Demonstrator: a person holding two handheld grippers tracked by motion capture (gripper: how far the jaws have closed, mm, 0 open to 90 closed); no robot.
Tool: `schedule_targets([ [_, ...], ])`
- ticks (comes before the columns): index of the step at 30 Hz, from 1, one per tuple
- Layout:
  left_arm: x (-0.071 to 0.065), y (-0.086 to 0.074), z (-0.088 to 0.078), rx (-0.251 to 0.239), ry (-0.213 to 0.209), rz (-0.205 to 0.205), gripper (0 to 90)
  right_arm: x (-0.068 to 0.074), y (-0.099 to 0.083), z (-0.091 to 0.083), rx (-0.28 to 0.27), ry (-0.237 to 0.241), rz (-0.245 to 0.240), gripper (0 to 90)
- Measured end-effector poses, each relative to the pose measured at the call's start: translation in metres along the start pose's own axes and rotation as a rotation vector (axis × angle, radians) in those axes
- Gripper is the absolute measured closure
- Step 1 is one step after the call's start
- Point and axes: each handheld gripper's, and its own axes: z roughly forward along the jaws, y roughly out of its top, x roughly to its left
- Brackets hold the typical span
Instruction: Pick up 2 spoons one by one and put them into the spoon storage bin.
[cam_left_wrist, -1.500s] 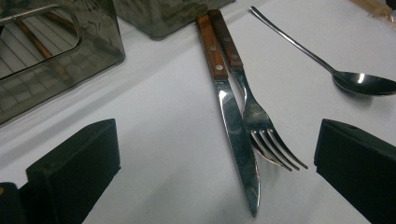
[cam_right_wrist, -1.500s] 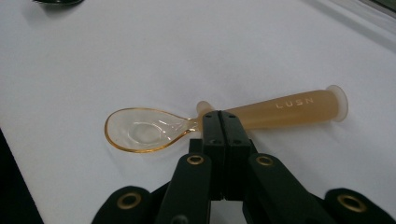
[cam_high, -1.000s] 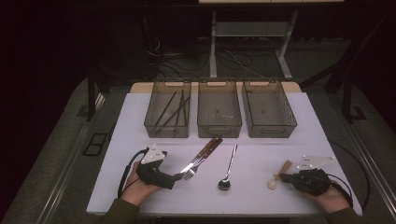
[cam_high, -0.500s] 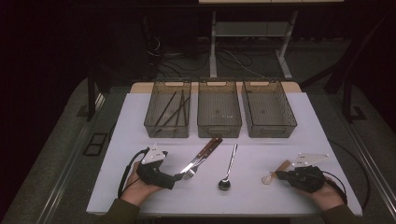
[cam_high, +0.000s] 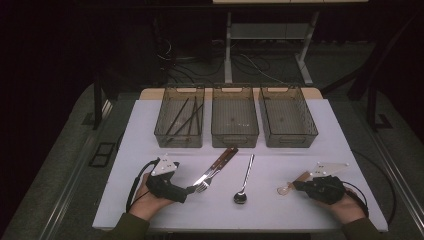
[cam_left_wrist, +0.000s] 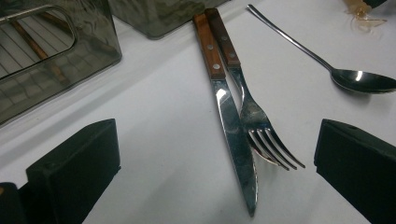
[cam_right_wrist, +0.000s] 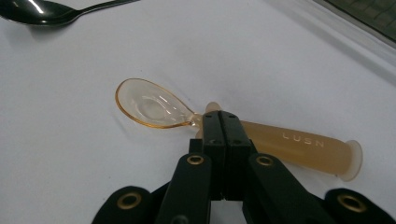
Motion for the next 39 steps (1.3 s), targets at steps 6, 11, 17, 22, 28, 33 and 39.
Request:
schedule_targets([
  [6,0.000,0.000,0.000,0.000,0.000,-0.001,0.0,0.003,-0.001,-0.003,-0.007,0.007,-0.003,89.1],
  [11,0.000,0.000,0.000,0.002,-0.002,0.002,0.0,0.004,-0.001,-0.003,-0.001,0.014,-0.007,89.1],
  [17,0.000,0.000,0.000,0.006,-0.002,0.002,0.0,0.005,-0.001,-0.001,0.001,0.020,-0.013,89.1],
  [22,-0.001,0.000,0.001,0.001,-0.002,-0.005,0.0,0.005,0.002,0.005,0.007,0.016,-0.019,89.1],
  [28,-0.001,0.000,0.001,0.000,-0.002,-0.002,0.0,0.005,0.005,0.007,0.005,0.012,-0.021,89.1],
  [33,-0.001,0.000,0.001,-0.001,-0.002,-0.002,0.0,0.004,0.007,0.010,0.004,0.007,-0.025,89.1],
  [39,-0.001,0.000,0.001,0.001,-0.003,0.000,0.0,0.002,0.011,0.015,0.000,0.000,-0.023,89.1],
])
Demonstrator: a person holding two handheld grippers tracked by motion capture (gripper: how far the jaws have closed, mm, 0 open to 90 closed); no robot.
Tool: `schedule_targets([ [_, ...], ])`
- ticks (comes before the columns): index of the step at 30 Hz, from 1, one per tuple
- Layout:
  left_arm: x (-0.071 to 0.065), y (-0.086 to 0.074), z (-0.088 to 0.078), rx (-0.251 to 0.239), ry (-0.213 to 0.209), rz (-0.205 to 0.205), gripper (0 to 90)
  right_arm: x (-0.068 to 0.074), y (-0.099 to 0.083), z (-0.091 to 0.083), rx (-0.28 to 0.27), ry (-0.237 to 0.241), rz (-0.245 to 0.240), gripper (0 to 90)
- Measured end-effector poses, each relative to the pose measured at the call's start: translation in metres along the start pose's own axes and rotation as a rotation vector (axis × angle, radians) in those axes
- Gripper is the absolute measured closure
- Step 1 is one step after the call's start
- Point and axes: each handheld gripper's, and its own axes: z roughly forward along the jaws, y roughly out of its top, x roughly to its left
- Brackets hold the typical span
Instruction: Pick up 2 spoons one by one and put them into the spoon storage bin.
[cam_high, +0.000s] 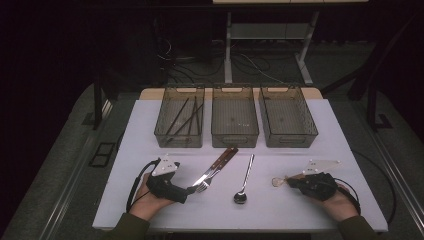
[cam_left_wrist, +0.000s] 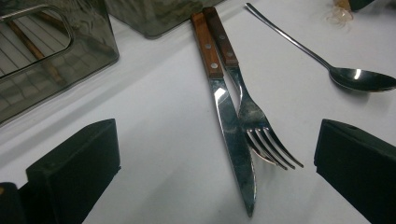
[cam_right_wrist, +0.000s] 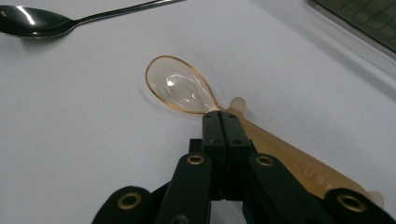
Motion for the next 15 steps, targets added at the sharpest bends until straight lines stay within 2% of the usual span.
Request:
schedule_targets([
  [15,0.000,0.000,0.000,0.002,-0.003,0.001,0.0,-0.009,0.010,0.011,-0.017,-0.018,0.008,89.1],
])
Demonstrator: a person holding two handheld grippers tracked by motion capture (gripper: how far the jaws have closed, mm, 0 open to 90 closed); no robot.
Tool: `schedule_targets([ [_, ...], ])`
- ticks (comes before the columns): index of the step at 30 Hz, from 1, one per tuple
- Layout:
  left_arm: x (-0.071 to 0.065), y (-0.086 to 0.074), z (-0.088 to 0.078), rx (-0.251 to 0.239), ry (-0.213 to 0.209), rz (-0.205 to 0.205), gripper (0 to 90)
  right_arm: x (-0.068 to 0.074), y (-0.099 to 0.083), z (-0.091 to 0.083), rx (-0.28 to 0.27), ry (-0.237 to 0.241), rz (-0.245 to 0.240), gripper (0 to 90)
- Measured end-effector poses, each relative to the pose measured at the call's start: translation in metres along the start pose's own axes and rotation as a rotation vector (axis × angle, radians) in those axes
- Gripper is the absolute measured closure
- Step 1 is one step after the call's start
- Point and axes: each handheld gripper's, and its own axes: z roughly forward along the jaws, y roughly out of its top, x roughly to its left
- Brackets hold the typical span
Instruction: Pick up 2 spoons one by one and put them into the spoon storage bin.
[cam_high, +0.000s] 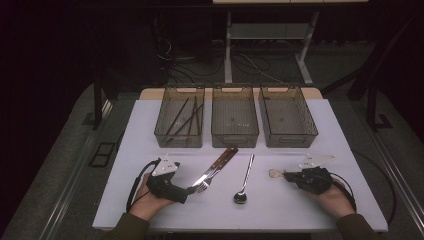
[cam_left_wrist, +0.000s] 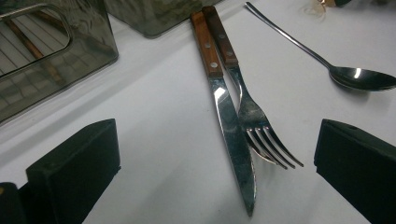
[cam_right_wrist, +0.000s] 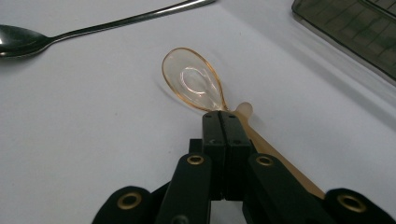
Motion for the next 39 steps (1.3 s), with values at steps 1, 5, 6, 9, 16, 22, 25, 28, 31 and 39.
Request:
schedule_targets([
  [1,0.000,0.000,0.000,0.000,-0.001,0.001,0.0,-0.001,0.001,0.001,0.001,-0.001,0.000,89.1],
  [5,0.000,0.000,0.000,0.001,-0.002,0.001,0.0,-0.004,0.004,0.004,-0.001,-0.011,-0.001,89.1],
  [6,0.000,0.000,0.000,0.001,-0.002,0.001,0.0,-0.005,0.005,0.005,-0.003,-0.014,0.005,89.1],
  [9,0.000,0.000,0.000,0.002,-0.002,0.002,0.0,-0.009,0.007,0.007,-0.006,-0.019,0.008,89.1],
  [16,0.000,0.000,0.000,0.002,-0.004,0.002,0.0,-0.014,0.009,0.010,-0.008,-0.023,0.018,89.1],
  [22,0.000,0.000,0.000,0.003,-0.007,0.004,0.0,-0.015,0.012,0.001,-0.036,-0.011,0.025,89.0],
  [25,0.000,-0.001,0.001,0.003,-0.008,0.000,0.0,-0.019,0.018,-0.010,-0.065,-0.002,0.030,76.2],
  [28,0.000,0.000,0.001,0.004,-0.011,0.008,0.0,-0.028,0.023,-0.013,-0.049,-0.004,0.024,67.1],
  [31,0.000,0.000,0.001,0.004,-0.012,0.008,0.0,-0.037,0.026,-0.011,-0.045,0.029,0.025,58.5],
  [39,0.000,-0.001,0.002,0.014,-0.020,0.005,0.0,-0.047,0.033,0.010,0.003,0.100,-0.008,52.3],
])
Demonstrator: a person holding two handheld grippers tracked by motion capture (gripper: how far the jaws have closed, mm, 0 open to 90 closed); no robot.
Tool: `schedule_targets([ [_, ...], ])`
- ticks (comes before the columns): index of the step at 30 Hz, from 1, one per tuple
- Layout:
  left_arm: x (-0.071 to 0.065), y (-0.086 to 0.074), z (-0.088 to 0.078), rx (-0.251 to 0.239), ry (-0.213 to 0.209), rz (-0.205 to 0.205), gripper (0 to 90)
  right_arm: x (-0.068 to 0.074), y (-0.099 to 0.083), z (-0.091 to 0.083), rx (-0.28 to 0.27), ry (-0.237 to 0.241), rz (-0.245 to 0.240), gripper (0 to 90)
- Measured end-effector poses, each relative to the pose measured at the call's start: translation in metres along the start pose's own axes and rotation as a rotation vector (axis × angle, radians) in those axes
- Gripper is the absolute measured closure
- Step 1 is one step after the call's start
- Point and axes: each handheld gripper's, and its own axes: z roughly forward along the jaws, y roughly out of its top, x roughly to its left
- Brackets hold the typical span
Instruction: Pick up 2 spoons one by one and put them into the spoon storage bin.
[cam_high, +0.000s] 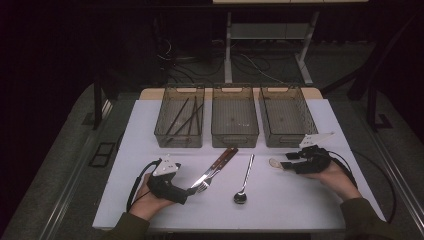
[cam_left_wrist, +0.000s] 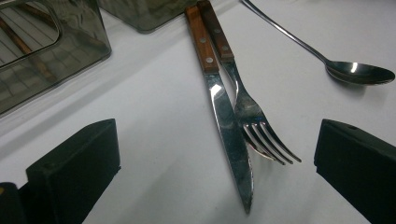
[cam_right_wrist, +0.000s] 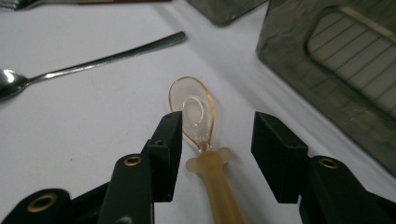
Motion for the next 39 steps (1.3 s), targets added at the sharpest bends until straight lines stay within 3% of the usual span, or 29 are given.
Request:
schedule_targets([
  [9,-0.001,0.000,0.000,0.002,0.000,-0.002,0.0,0.001,0.007,0.018,0.083,0.012,-0.033,52.7],
  [19,0.000,-0.001,-0.001,-0.001,-0.001,0.001,0.0,0.000,0.004,0.014,0.129,0.019,-0.073,52.8],
  [24,0.000,-0.001,-0.001,0.004,0.000,0.002,0.0,0.000,0.003,0.014,0.124,0.016,-0.092,55.9],
  [30,0.000,-0.001,-0.001,0.003,-0.001,0.003,0.0,0.008,0.002,0.014,0.132,-0.002,-0.158,63.1],
  [39,0.000,-0.001,-0.001,0.003,-0.001,0.003,0.0,0.008,0.001,0.013,0.124,0.001,-0.135,65.4],
])
